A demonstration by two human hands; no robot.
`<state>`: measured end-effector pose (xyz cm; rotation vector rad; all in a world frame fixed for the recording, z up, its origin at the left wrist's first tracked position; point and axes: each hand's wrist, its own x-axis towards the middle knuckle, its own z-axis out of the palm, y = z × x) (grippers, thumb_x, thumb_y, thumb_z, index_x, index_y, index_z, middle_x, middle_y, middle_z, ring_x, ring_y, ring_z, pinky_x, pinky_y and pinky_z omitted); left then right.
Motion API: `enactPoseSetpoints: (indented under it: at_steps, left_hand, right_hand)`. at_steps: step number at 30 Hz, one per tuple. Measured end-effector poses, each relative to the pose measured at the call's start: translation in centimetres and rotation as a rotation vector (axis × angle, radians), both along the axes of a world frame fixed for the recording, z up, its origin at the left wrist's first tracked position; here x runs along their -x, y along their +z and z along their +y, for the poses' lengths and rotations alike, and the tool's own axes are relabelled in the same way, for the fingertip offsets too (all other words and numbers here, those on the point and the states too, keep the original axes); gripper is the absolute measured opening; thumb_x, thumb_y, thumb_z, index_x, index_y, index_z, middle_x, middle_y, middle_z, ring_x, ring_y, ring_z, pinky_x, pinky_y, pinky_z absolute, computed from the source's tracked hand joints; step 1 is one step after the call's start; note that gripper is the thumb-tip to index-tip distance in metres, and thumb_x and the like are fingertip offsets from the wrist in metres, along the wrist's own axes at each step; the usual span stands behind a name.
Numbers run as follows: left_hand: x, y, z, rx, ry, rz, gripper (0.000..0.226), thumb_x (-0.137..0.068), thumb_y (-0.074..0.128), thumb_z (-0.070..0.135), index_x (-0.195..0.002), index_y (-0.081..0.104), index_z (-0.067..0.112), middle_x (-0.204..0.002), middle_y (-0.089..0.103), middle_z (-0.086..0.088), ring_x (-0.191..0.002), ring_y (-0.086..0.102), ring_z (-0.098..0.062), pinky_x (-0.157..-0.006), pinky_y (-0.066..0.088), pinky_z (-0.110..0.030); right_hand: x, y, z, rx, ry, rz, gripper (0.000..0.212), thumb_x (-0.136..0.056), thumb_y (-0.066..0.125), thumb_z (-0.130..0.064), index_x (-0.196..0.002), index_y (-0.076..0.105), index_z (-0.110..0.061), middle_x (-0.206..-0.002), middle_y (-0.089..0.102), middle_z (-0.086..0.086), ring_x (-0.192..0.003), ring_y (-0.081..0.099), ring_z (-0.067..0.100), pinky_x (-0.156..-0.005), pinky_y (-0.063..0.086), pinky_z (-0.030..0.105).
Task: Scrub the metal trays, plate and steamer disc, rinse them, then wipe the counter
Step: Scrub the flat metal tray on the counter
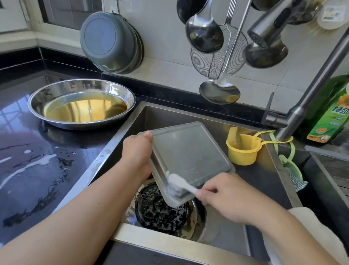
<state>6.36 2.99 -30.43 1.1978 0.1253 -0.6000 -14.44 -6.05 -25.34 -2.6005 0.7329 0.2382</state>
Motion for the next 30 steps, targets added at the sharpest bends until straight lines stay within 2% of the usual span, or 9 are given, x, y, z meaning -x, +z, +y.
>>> enactPoseSetpoints:
  at_steps: [2, 5, 10, 14, 18, 23, 27, 30]
  left_hand:
    - [0.0, 0.0, -0.2, 0.003, -0.002, 0.002, 0.022, -0.103, 0.059, 0.016, -0.119, 0.059, 0.002, -0.114, 0.070, -0.024, -0.099, 0.073, -0.040, -0.094, 0.057, -0.059]
    - [0.1, 0.0, -0.2, 0.027, -0.005, 0.024, 0.027, -0.102, 0.060, 0.016, -0.124, 0.058, 0.002, -0.117, 0.070, -0.023, -0.099, 0.074, -0.039, -0.095, 0.057, -0.059]
    - [0.4, 0.1, -0.2, -0.006, -0.024, 0.011, 0.023, -0.102, 0.060, 0.015, -0.121, 0.059, 0.002, -0.116, 0.069, -0.024, -0.099, 0.073, -0.041, -0.094, 0.057, -0.059]
    - [0.5, 0.0, -0.3, 0.009, -0.039, 0.010, 0.024, -0.103, 0.059, 0.014, -0.123, 0.059, 0.000, -0.118, 0.069, -0.024, -0.102, 0.072, -0.039, -0.095, 0.057, -0.058]
    - [1.3, 0.1, -0.5, -0.018, -0.078, -0.041, 0.019, -0.102, 0.061, 0.016, -0.114, 0.061, 0.002, -0.112, 0.072, -0.024, -0.099, 0.073, -0.040, -0.093, 0.057, -0.059]
    - [1.4, 0.2, -0.5, 0.025, -0.113, -0.008, 0.022, -0.103, 0.060, 0.012, -0.118, 0.061, -0.005, -0.108, 0.072, -0.026, -0.095, 0.075, -0.040, -0.090, 0.058, -0.061]
    - [1.5, 0.3, -0.4, 0.004, -0.104, -0.001, 0.020, -0.104, 0.058, 0.011, -0.116, 0.060, -0.005, -0.110, 0.072, -0.028, -0.096, 0.074, -0.041, -0.091, 0.058, -0.061]
    - [1.3, 0.3, -0.2, 0.002, -0.103, 0.017, 0.025, -0.103, 0.060, 0.012, -0.122, 0.060, -0.003, -0.113, 0.072, -0.026, -0.097, 0.074, -0.041, -0.092, 0.057, -0.062]
  right_hand:
    - [-0.3, 0.1, 0.2, 0.022, -0.023, -0.001, 0.043, -0.099, 0.056, -0.047, -0.079, 0.070, -0.012, -0.059, 0.050, 0.001, -0.055, 0.042, 0.016, -0.054, 0.030, 0.032]
    - [-0.2, 0.6, -1.2, 0.072, -0.192, -0.069, 0.047, -0.102, 0.053, -0.044, -0.066, 0.061, -0.015, -0.062, 0.056, 0.001, -0.059, 0.050, 0.019, -0.052, 0.032, 0.029]
    - [-0.7, -0.6, 0.9, 0.027, -0.020, 0.010, 0.047, -0.102, 0.052, -0.047, -0.071, 0.063, -0.012, -0.061, 0.053, 0.001, -0.059, 0.048, 0.020, -0.056, 0.032, 0.032]
    - [-0.7, 0.2, -1.4, 0.090, -0.184, -0.044, 0.049, -0.102, 0.051, -0.046, -0.064, 0.057, -0.015, -0.066, 0.056, 0.001, -0.065, 0.053, 0.022, -0.056, 0.035, 0.031]
    - [-1.0, -0.9, 1.0, 0.034, 0.013, 0.008, 0.049, -0.101, 0.052, -0.047, -0.061, 0.057, -0.020, -0.061, 0.055, 0.000, -0.063, 0.053, 0.023, -0.057, 0.036, 0.034]
    - [-1.5, -0.1, -1.4, 0.081, -0.174, -0.064, 0.049, -0.102, 0.050, -0.046, -0.064, 0.054, -0.014, -0.066, 0.055, 0.002, -0.065, 0.053, 0.023, -0.056, 0.034, 0.032]
    - [-1.3, -1.0, 1.2, 0.021, -0.010, -0.009, 0.048, -0.102, 0.051, -0.047, -0.067, 0.059, -0.014, -0.064, 0.055, 0.001, -0.060, 0.050, 0.022, -0.056, 0.035, 0.033]
    - [-1.6, -0.2, -0.6, 0.054, -0.136, -0.031, 0.048, -0.102, 0.050, -0.047, -0.064, 0.055, -0.017, -0.066, 0.053, 0.001, -0.062, 0.050, 0.021, -0.057, 0.036, 0.032]
